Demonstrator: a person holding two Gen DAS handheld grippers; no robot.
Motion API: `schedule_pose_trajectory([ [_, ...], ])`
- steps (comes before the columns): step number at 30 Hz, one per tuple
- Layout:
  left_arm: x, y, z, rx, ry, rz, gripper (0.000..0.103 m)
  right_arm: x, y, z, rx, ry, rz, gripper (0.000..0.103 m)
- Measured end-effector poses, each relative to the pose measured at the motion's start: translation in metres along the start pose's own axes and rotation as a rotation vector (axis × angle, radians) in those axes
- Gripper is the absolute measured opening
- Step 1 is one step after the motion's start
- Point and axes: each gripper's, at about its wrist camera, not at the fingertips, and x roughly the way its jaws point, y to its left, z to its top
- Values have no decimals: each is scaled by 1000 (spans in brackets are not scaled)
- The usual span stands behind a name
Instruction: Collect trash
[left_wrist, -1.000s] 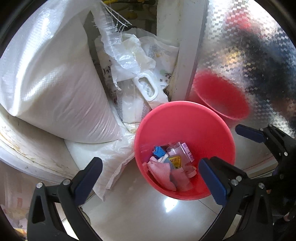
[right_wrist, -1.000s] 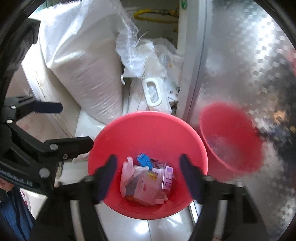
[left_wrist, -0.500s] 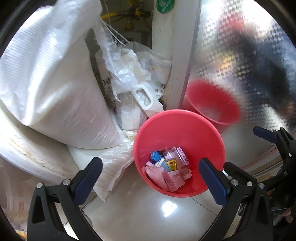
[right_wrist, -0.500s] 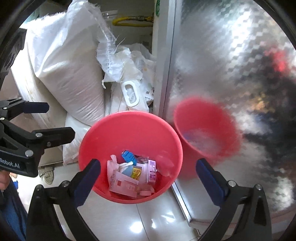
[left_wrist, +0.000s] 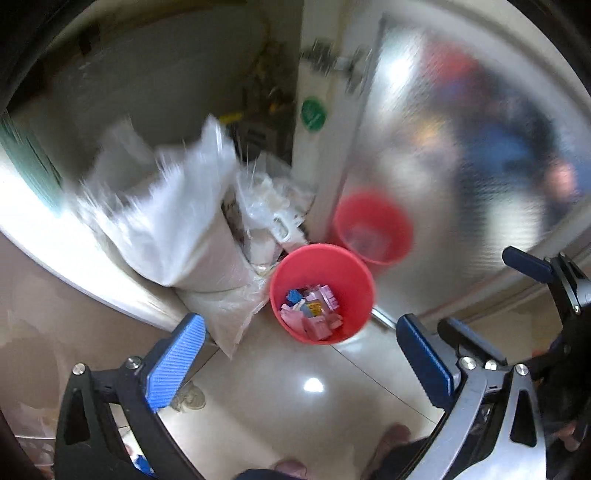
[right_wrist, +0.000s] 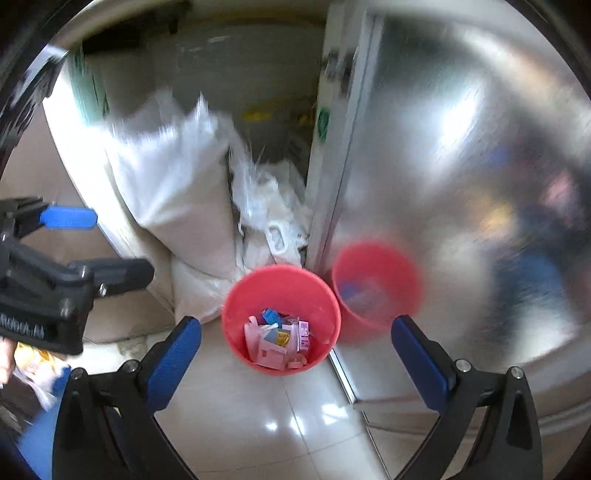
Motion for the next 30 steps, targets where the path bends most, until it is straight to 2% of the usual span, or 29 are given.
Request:
schedule_pose_trajectory([
  [8, -166, -1, 63, 79, -52, -43, 103, -157, 5, 77, 91, -26, -61, 102],
  [15, -285, -5, 103, 137, -138, -60, 103, -282, 11, 122, 146, -122, -141, 102],
  [19, -331, -14, 107, 159, -186, -63, 103, -325, 9, 133, 160, -175, -148, 102],
  [24, -368, -25, 97, 159, -211, -58, 103, -361, 9, 136, 141, -218, -162, 103],
  [30, -415, -51, 75, 171, -269, -14, 103, -398, 4, 117, 126, -252, -161, 103],
])
